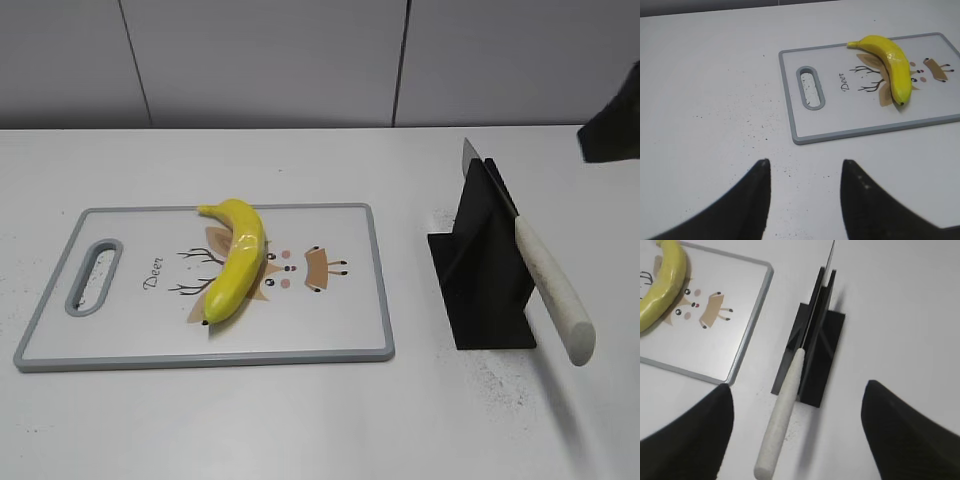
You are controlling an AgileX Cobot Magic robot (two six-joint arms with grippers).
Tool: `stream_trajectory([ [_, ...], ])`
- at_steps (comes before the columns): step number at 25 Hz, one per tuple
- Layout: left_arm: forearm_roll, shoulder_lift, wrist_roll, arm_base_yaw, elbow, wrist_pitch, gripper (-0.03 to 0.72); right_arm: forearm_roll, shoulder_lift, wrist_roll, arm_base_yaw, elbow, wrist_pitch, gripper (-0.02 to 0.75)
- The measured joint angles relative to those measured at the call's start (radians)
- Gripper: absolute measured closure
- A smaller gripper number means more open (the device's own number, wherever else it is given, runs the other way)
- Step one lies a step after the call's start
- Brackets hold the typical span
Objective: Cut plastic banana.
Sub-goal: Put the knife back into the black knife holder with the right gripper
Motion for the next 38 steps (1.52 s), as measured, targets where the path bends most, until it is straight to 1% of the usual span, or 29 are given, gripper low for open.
stream_trajectory([
  [3, 0.0, 0.0, 0.0, 0.0, 0.0, 0.0, 0.25, -0.031, -0.092, -0.032, 0.0, 0.0, 0.013, 0.146],
  [9, 0.0, 0.0, 0.0, 0.0, 0.0, 0.0, 0.25, -0.05, -0.23, -0.056, 0.0, 0.016, 0.053, 0.152],
  [12, 0.0, 0.0, 0.0, 0.0, 0.0, 0.0, 0.25, -0.05, -0.285, -0.059, 0.0, 0.077, 0.06, 0.153],
  [17, 0.003, 0.0, 0.0, 0.0, 0.0, 0.0, 0.248, -0.05, -0.382, -0.072, 0.0, 0.23, 0.071, 0.155],
  [19, 0.003, 0.0, 0.0, 0.0, 0.0, 0.0, 0.23, -0.05, -0.433, -0.074, 0.0, 0.279, 0.076, 0.155],
  [24, 0.003, 0.0, 0.0, 0.0, 0.0, 0.0, 0.102, -0.05, -0.59, -0.083, 0.0, 0.364, 0.114, 0.157],
  [26, 0.003, 0.0, 0.0, 0.0, 0.0, 0.0, 0.086, -0.05, -0.666, -0.084, 0.0, 0.394, 0.116, 0.157],
  [29, 0.003, 0.0, 0.0, 0.0, 0.0, 0.0, 0.081, -0.05, -0.768, -0.085, 0.0, 0.449, 0.138, 0.157],
  [32, 0.003, 0.0, 0.0, 0.0, 0.0, 0.0, 0.101, -0.05, -0.854, -0.085, 0.0, 0.485, 0.194, 0.157],
  [38, 0.005, 0.0, 0.0, 0.0, 0.0, 0.0, 0.118, -0.05, -0.979, -0.086, 0.0, 0.495, 0.209, 0.159],
])
